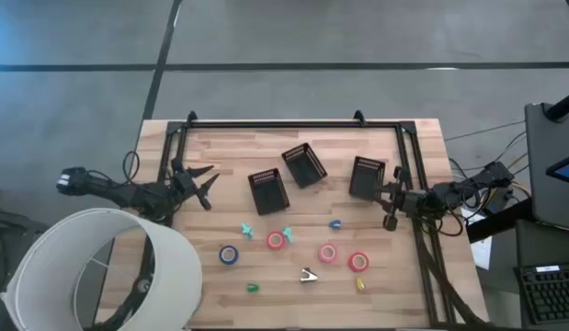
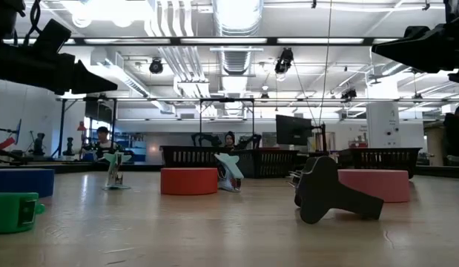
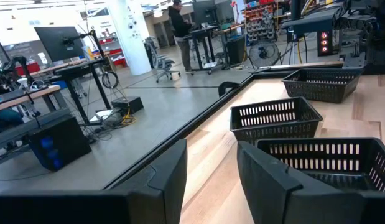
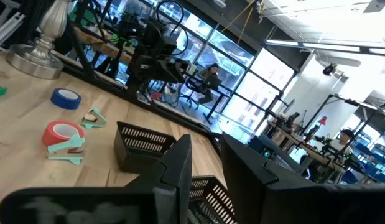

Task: Pick and place Stapler, Stapler remover, tape

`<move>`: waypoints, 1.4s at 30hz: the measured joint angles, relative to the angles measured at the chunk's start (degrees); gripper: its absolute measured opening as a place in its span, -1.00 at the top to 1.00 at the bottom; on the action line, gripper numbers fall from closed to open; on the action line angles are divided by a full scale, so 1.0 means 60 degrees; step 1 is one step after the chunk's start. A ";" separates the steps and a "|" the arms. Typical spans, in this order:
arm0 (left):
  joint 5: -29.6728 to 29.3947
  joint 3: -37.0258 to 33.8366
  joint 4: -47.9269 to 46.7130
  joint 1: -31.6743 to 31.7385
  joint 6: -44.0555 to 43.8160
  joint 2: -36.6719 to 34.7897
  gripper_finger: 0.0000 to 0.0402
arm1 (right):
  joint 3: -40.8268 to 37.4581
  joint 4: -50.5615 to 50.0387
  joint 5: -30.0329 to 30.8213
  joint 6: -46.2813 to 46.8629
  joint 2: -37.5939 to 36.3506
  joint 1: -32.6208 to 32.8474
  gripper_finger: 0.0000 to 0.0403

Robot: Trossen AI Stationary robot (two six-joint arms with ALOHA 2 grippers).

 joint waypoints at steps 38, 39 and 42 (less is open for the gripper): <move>0.0000 0.0000 0.0000 -0.0004 -0.0002 -0.0001 0.28 | 0.0000 0.0000 0.0000 -0.0015 0.0000 0.0000 0.62; 0.0000 0.0000 0.0002 -0.0003 -0.0004 0.0001 0.28 | 0.0000 0.0000 0.0002 -0.0015 0.0000 0.0000 0.63; -0.0003 -0.0004 0.0002 0.0000 -0.0002 -0.0001 0.28 | -0.0002 -0.0002 -0.0002 -0.0014 -0.0002 0.0000 0.65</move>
